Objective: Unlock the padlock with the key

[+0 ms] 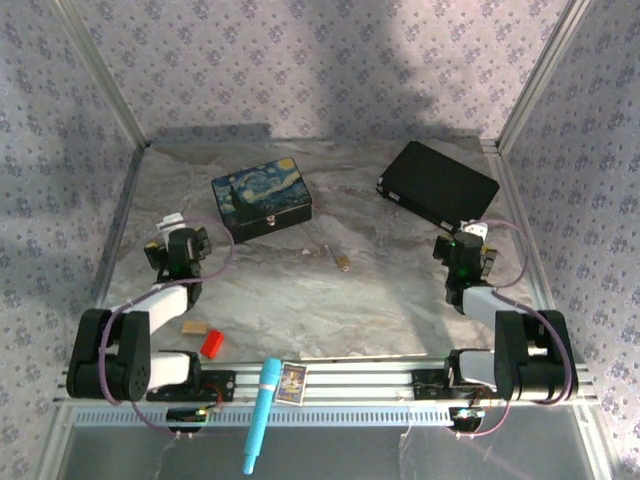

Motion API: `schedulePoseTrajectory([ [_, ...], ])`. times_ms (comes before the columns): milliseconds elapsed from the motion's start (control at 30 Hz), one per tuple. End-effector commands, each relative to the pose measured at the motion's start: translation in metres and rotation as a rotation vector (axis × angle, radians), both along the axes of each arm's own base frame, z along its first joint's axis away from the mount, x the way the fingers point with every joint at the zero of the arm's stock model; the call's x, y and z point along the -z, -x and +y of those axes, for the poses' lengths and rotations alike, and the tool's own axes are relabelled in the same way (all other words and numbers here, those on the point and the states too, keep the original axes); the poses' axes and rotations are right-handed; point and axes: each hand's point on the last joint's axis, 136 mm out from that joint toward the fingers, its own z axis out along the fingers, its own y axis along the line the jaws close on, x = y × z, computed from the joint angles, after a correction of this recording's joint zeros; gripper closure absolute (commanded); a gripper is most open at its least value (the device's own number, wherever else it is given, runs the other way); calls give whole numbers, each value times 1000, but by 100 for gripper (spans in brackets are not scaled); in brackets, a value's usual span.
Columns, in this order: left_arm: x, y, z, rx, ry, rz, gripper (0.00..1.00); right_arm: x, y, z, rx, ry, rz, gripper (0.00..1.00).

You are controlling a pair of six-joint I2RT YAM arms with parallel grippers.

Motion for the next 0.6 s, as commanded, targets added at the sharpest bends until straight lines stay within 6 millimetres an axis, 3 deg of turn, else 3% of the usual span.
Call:
schedulePoseTrajectory([
  [0, -15, -13, -5, 65, 67, -125, 0, -30, -25, 1, -40, 22, -127, 5],
  [167, -13, -29, -6, 117, 52, -110, 0, -12, -41, 10, -125, -23, -125, 4],
  [300, -3, -34, -1, 124, 78, -135, 0, 2, -49, 31, -227, 8, -99, 4],
  [467, 17, -57, -52, 427, 73, -54, 0, 2, -49, 29, -220, -2, -94, 1],
  [567, 18, -56, -48, 403, 79, -46, 0, 3, -49, 29, -220, -2, -90, 1],
])
